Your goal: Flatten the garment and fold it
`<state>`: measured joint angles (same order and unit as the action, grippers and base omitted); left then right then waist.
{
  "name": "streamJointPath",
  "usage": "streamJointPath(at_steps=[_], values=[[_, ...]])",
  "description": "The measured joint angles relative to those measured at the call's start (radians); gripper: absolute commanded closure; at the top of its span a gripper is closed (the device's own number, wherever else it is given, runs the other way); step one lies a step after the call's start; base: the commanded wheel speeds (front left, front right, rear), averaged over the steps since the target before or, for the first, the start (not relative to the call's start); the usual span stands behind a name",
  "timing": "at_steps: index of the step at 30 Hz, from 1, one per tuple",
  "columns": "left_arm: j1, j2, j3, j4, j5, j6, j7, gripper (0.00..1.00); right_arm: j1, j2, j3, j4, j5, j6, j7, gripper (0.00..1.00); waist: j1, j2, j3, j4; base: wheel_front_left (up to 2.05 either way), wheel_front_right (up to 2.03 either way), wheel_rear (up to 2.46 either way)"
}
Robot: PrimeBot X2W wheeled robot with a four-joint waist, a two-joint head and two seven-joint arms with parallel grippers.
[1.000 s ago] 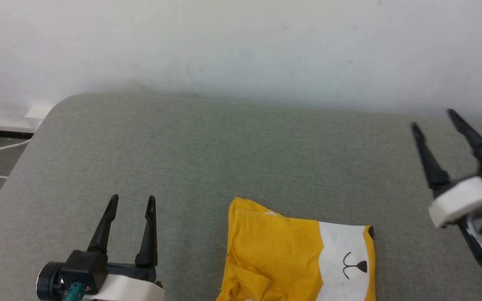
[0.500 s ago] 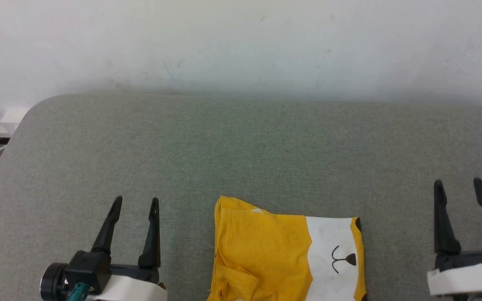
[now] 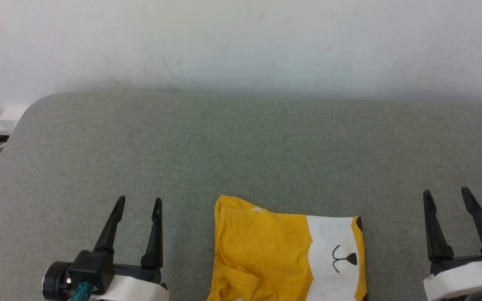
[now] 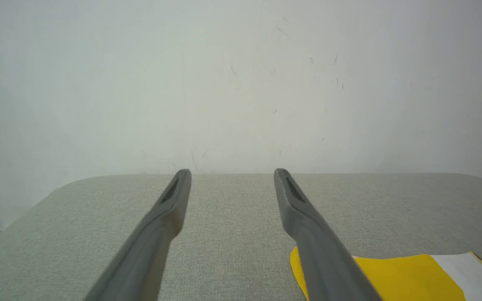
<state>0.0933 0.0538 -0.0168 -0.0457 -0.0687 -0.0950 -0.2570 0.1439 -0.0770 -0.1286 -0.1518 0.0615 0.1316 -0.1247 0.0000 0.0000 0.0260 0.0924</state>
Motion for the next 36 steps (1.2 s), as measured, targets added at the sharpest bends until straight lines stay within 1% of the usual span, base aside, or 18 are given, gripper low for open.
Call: streamJointPath(at_steps=[4, 7, 9, 13, 16, 18, 21, 23, 25, 29, 30, 31, 36], values=[[-0.001, 0.000, -0.003, 0.001, 0.000, 0.000, 0.000, 0.00, 0.000, -0.048, 0.012, -0.021, 0.057, 0.000, 0.141, 0.00, 0.0000, 0.0000, 0.011, 0.008, 0.00, 0.00, 0.00], [-0.002, -0.001, -0.008, 0.006, 0.000, 0.000, 0.000, 0.00, 0.000, -0.092, 0.035, -0.030, 0.144, 0.000, 0.286, 0.00, 0.0000, 0.0000, 0.022, 0.016, 0.00, 0.00, 0.00], [-0.004, -0.001, -0.007, 0.007, 0.000, 0.000, 0.000, 0.00, 0.008, -0.137, 0.079, -0.037, 0.211, 0.000, 0.402, 0.00, 0.0000, 0.0000, 0.031, 0.021, 0.00, 0.00, 0.00], [-0.011, -0.001, -0.010, 0.010, 0.000, 0.000, 0.000, 0.00, 0.017, -0.161, 0.097, -0.057, 0.365, 0.000, 0.602, 0.00, 0.0001, 0.0000, 0.052, 0.030, 0.00, 0.00, 0.00], [-0.024, -0.001, -0.013, 0.011, 0.000, 0.000, 0.000, 0.00, 0.020, -0.148, 0.103, -0.049, 0.459, 0.000, 0.724, 0.00, 0.0001, 0.0000, 0.067, 0.039, 0.00, 0.00, 0.00], [-0.028, -0.001, -0.016, 0.012, 0.000, 0.000, 0.000, 0.00, 0.019, -0.135, 0.107, -0.022, 0.496, 0.000, 0.787, 0.00, 0.0000, 0.0000, 0.078, 0.045, 0.00, 0.00, 0.00], [-0.044, -0.001, -0.024, 0.015, 0.000, 0.000, 0.000, 0.00, 0.013, -0.133, 0.131, 0.039, 0.517, 0.000, 0.842, 0.00, 0.0001, 0.0000, 0.095, 0.056, 0.00, 0.00, 0.00], [-0.054, -0.001, -0.032, 0.019, 0.000, -0.001, 0.000, 0.00, -0.006, -0.133, 0.138, 0.088, 0.514, 0.000, 0.846, 0.00, 0.0001, 0.0000, 0.105, 0.065, 0.00, 0.00, 0.00], [-0.064, -0.002, -0.037, 0.021, 0.000, -0.001, 0.000, 0.00, -0.032, -0.116, 0.145, 0.135, 0.535, 0.000, 0.846, 0.00, 0.0000, 0.0000, 0.113, 0.075, 0.00, 0.00, 0.00], [-0.068, -0.002, -0.044, 0.028, 0.000, 0.000, 0.000, 0.00, -0.086, -0.121, 0.197, 0.186, 0.555, 0.000, 0.829, 0.00, 0.0001, 0.0000, 0.129, 0.090, 0.00, 0.00, 0.00], [-0.072, -0.002, -0.045, 0.030, 0.000, 0.000, 0.000, 0.00, -0.097, -0.126, 0.210, 0.200, 0.558, 0.000, 0.824, 0.29, 0.0001, 0.0000, 0.132, 0.094, 0.00, 0.00, 0.00], [-0.076, -0.002, -0.045, 0.031, 0.000, 0.000, 0.000, 0.00, -0.105, -0.137, 0.229, 0.208, 0.553, 0.000, 0.814, 0.99, 0.0000, 0.0000, 0.134, 0.097, 0.00, 0.00, 0.00], [-0.079, -0.001, -0.047, 0.038, 0.000, 0.000, 0.000, 0.00, -0.131, -0.176, 0.292, 0.258, 0.518, 0.001, 0.728, 1.00, 0.0000, 0.0000, 0.124, 0.102, 0.00, 0.00, 0.00]])
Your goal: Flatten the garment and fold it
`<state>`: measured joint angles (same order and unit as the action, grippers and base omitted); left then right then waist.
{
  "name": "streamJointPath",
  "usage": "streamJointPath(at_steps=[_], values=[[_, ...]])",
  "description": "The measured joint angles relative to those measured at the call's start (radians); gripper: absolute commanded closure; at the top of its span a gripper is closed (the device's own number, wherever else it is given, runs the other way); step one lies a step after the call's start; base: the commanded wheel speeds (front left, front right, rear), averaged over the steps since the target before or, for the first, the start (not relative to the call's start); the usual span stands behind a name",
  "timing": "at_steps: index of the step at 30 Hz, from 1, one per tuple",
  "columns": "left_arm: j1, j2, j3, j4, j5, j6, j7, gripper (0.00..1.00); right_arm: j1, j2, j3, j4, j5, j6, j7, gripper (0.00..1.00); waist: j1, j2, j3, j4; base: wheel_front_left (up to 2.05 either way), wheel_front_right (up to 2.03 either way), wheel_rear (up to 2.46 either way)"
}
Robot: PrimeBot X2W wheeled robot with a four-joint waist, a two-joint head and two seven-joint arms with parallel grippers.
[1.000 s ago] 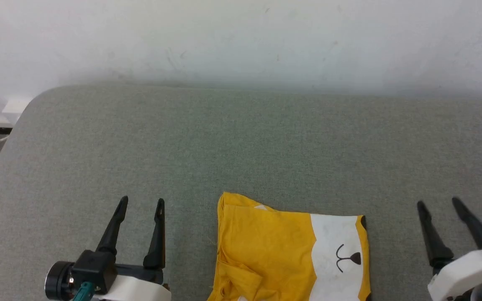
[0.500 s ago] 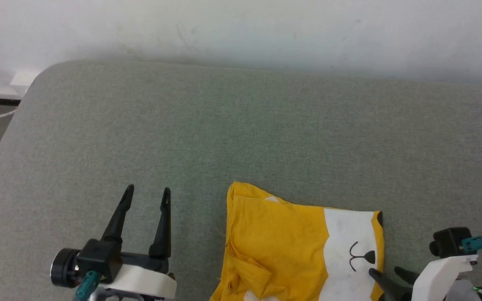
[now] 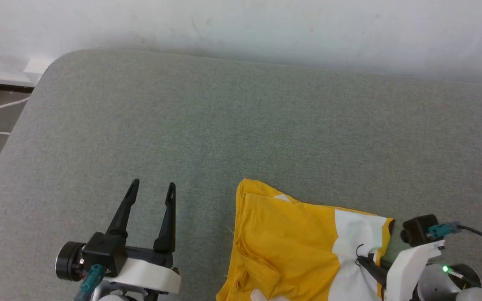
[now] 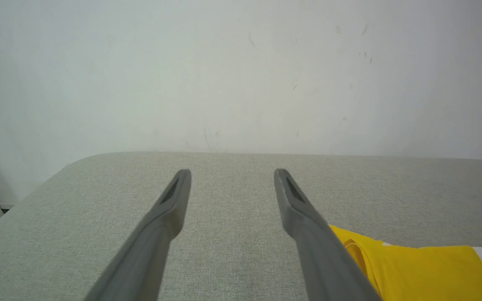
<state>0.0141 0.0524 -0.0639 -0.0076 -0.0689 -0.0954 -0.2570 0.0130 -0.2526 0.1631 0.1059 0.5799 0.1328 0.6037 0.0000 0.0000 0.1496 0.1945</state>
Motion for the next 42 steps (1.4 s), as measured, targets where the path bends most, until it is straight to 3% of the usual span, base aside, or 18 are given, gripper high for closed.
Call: streamJointPath(at_steps=[4, 10, 16, 22, 30, 42], values=[[0.003, 0.000, -0.010, 0.001, 0.000, 0.000, 0.000, 0.00, -0.042, -0.070, 0.074, 0.001, -0.115, 0.002, -0.059, 1.00, 0.0000, 0.0000, -0.013, -0.025, 0.00, 0.00, 0.00], [0.004, 0.000, -0.052, 0.003, -0.011, 0.001, 0.000, 0.00, -0.147, -0.264, 0.162, -0.064, -0.273, 0.000, -0.050, 1.00, 0.0001, 0.0000, -0.023, -0.106, 0.00, 0.00, 0.00], [-0.035, -0.002, -0.098, 0.003, -0.026, 0.008, 0.000, 0.00, -0.278, -0.461, 0.219, -0.120, -0.306, 0.000, -0.015, 1.00, 0.0000, 0.0000, -0.006, -0.214, 0.00, 0.00, 0.00], [-0.119, -0.002, -0.142, 0.002, -0.024, 0.013, 0.000, 0.00, -0.363, -0.579, 0.208, -0.047, -0.293, 0.000, -0.091, 1.00, 0.0000, 0.0000, 0.046, -0.312, 0.00, 0.00, 0.00], [-0.216, -0.002, -0.186, -0.029, -0.003, 0.013, 0.000, 0.00, -0.392, -0.622, 0.109, 0.170, -0.328, 0.000, -0.261, 1.00, 0.0002, 0.0000, 0.169, -0.368, 0.00, 0.00, 0.00], [-0.269, -0.002, -0.200, -0.065, 0.011, 0.007, 0.000, 0.00, -0.440, -0.650, -0.093, 0.474, -0.482, 0.000, -0.468, 1.00, 0.0002, 0.0000, 0.340, -0.340, 0.00, 0.00, 0.00]])
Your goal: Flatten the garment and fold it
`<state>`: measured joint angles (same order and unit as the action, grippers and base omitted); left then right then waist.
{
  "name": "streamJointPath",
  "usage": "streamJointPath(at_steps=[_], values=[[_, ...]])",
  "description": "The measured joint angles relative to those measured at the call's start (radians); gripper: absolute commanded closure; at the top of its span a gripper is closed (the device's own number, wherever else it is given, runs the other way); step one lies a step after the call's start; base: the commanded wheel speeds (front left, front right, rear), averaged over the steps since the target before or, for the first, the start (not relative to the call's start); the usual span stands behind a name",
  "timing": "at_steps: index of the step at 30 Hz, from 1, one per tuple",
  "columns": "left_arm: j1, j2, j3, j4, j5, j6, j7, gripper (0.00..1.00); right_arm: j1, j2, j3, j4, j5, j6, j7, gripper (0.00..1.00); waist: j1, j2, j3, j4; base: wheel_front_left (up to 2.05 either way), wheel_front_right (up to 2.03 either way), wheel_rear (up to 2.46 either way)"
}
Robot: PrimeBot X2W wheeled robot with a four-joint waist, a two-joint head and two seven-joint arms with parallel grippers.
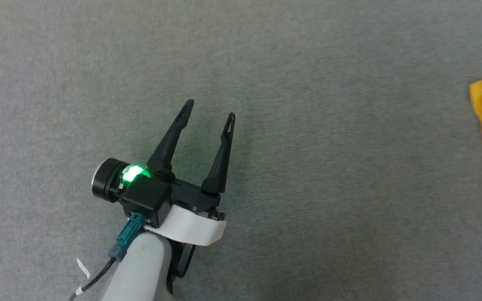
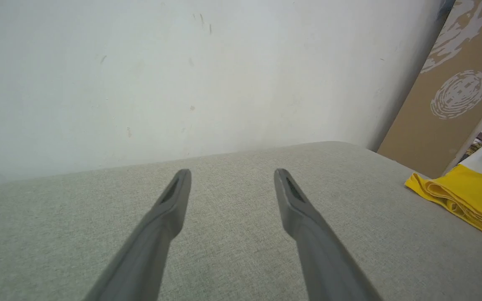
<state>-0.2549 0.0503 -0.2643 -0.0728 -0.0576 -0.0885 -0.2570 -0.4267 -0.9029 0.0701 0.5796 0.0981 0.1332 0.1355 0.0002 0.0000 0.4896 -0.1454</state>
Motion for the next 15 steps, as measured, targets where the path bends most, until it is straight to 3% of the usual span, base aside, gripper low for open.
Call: streamJointPath(at_steps=[5, 6, 7, 15], values=[[-0.001, 0.000, 0.002, 0.011, 0.003, 0.000, 0.000, 0.00, -0.008, 0.045, -0.060, 0.080, -0.037, 0.000, -0.032, 1.00, -0.0001, 0.0000, 0.034, 0.029, 0.00, 0.00, 0.00], [-0.002, 0.000, 0.003, 0.012, 0.003, 0.000, 0.000, 0.00, -0.012, 0.052, -0.068, 0.090, -0.048, 0.000, -0.045, 0.71, -0.0001, 0.0000, 0.038, 0.034, 0.00, 0.00, 0.00], [-0.003, 0.000, 0.004, 0.015, 0.003, 0.000, 0.000, 0.00, -0.018, 0.059, -0.077, 0.100, -0.058, 0.000, -0.058, 0.00, 0.0000, 0.0000, 0.039, 0.038, 0.00, 0.00, 0.00], [0.012, 0.000, 0.030, 0.031, -0.006, 0.000, 0.000, 0.00, -0.072, 0.098, -0.075, 0.113, -0.099, 0.000, -0.123, 0.00, -0.0002, 0.0000, -0.015, 0.043, 0.00, 0.00, 0.00]])
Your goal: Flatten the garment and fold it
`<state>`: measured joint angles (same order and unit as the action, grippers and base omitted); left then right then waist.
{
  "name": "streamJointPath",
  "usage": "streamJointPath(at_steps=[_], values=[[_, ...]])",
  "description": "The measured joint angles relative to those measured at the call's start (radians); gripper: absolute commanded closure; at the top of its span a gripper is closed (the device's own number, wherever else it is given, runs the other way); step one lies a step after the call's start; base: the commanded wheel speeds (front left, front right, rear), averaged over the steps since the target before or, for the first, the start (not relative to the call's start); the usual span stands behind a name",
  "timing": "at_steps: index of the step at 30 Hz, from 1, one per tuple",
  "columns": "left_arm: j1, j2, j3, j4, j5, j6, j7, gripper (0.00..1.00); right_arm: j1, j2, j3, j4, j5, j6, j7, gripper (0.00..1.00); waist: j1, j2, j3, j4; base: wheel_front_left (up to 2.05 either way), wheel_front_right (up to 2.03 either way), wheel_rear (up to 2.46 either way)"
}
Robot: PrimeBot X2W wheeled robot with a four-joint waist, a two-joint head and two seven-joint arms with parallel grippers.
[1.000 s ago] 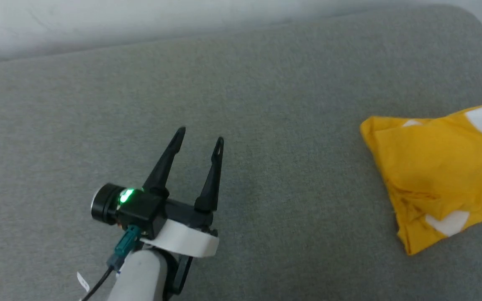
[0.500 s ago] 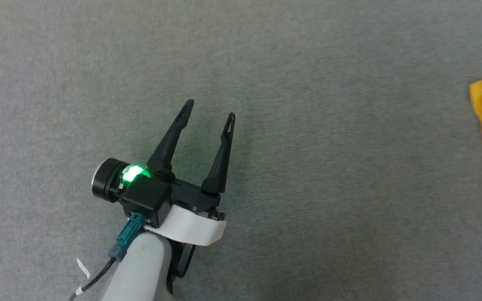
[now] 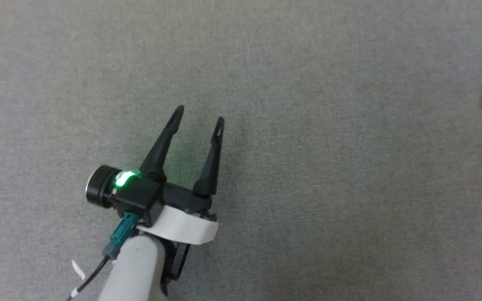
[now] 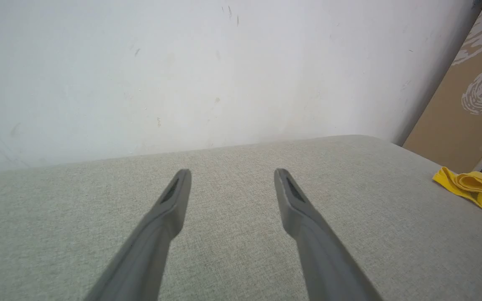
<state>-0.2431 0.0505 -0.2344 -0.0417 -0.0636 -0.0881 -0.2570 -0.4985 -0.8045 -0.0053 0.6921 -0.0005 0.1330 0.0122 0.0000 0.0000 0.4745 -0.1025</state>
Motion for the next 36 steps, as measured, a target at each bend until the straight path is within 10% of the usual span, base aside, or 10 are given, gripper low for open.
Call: streamJointPath(at_steps=[13, 27, 36], values=[[0.146, 0.000, 0.102, -0.003, -0.060, 0.040, 0.000, 0.00, -0.030, 0.120, -0.015, -0.267, 0.069, 0.000, -0.094, 0.00, -0.0002, 0.0000, -0.230, -0.003, 0.00, 0.00, 0.00], [0.252, 0.000, 0.174, 0.002, -0.023, 0.110, 0.000, 0.00, 0.310, 0.608, -0.185, -0.667, 0.070, 0.000, -0.185, 0.00, -0.0001, 0.0000, -0.405, 0.092, 0.00, 0.00, 0.00], [0.285, 0.000, 0.150, 0.022, -0.005, 0.123, 0.000, 0.00, 0.479, 0.726, -0.161, -0.684, 0.029, 0.000, -0.227, 0.00, 0.0000, 0.0000, -0.445, 0.158, 0.00, 0.00, 0.00]])
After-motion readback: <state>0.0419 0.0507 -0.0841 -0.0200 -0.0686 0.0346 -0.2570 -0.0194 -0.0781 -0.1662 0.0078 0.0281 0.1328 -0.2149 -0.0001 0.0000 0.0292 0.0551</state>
